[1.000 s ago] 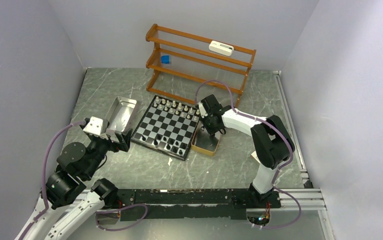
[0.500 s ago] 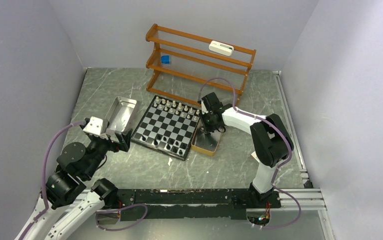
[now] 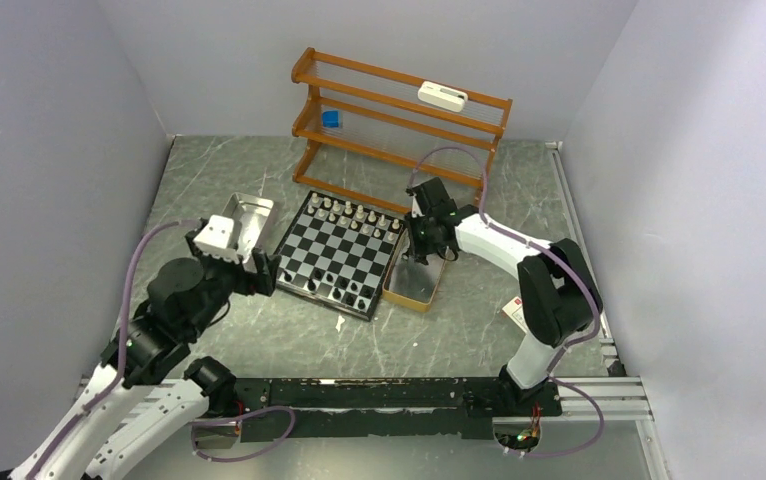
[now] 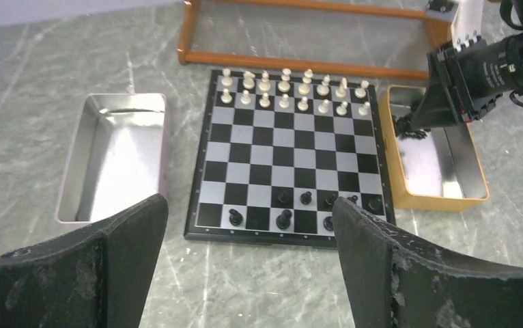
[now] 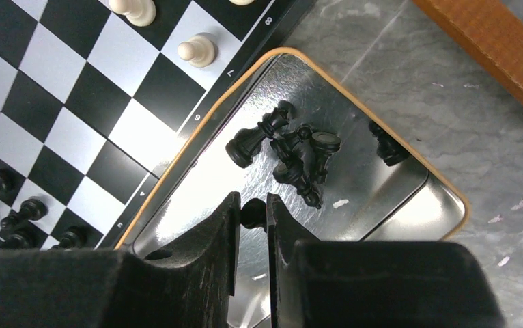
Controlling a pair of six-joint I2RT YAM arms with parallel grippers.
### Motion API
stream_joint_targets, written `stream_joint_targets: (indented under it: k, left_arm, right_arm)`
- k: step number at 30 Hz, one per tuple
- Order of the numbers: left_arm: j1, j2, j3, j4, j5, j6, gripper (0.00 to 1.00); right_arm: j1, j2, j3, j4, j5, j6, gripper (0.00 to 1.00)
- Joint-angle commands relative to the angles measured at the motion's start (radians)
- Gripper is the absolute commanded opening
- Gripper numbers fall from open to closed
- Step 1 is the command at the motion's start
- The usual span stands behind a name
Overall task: Set up the chess pieces on the board
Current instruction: Pick up the chess piece from the storage box, then place the chess piece on the chessboard.
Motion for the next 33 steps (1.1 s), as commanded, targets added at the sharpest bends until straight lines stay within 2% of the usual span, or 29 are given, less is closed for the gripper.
stream_joint_targets:
  k: [1,7,13,16,18,24,33]
  left_arm:
    - [-0.005,0.106,0.06,0.018,0.109,-0.107,0.93]
    - [-0.005,0.292,0.044,0.222,0.339,-0.277,0.82]
    - [-0.01,0.497,0.025,0.468,0.477,-0.363,0.7]
    - [-0.045,0.607,0.03,0.579,0.52,-0.397,0.69]
    - [-0.085,0.676,0.041,0.635,0.513,-0.407,0.71]
    - [-0.207,0.814,0.04,0.844,0.372,-0.424,0.71]
    - [-0.24,0.968,0.033,1.038,0.313,-0.458,0.69]
  right_arm:
    - [-0.016,-0.061,-0.028,0.031,0.013,0.079,0.2]
    - [-0.05,-0.162,-0.071,0.077,-0.044,0.178,0.2]
    - [-0.128,-0.269,-0.168,0.187,-0.224,0.305,0.2]
    - [-0.163,-0.311,-0.22,0.257,-0.325,0.388,0.2]
    - [-0.18,-0.333,-0.26,0.317,-0.392,0.456,0.2]
    - [-0.203,-0.387,-0.354,0.509,-0.497,0.67,0.2]
    - [-0.238,-0.482,-0.449,0.67,-0.519,0.872,0.2]
